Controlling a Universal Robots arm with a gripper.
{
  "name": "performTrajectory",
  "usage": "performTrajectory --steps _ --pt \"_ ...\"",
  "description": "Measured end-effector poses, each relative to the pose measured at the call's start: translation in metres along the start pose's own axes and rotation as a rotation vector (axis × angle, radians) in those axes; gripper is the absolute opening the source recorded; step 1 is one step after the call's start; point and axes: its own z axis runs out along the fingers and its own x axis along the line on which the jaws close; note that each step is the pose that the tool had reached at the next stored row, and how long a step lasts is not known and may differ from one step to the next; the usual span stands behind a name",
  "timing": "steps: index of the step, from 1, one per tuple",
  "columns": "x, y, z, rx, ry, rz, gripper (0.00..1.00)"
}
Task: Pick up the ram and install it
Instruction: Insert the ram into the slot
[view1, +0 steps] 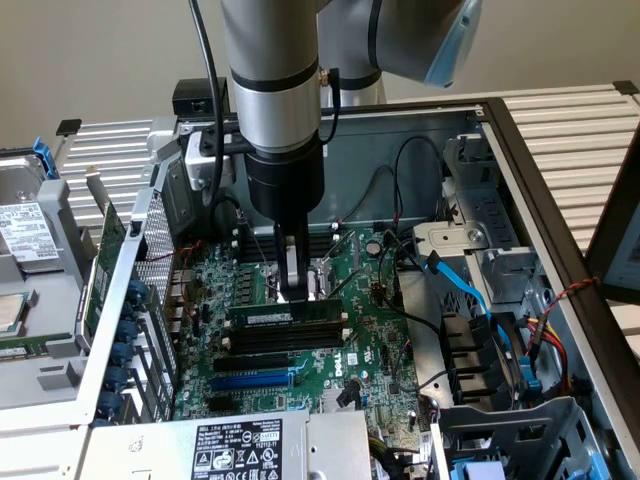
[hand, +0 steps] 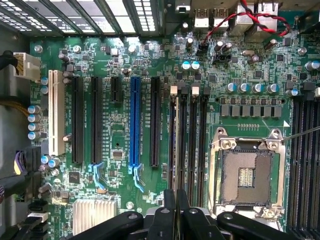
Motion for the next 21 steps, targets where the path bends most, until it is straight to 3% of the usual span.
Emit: performTrajectory --steps 21 --pt "0.0001 0.0017 0.0065 0.0012 0.0030 0.000 0.13"
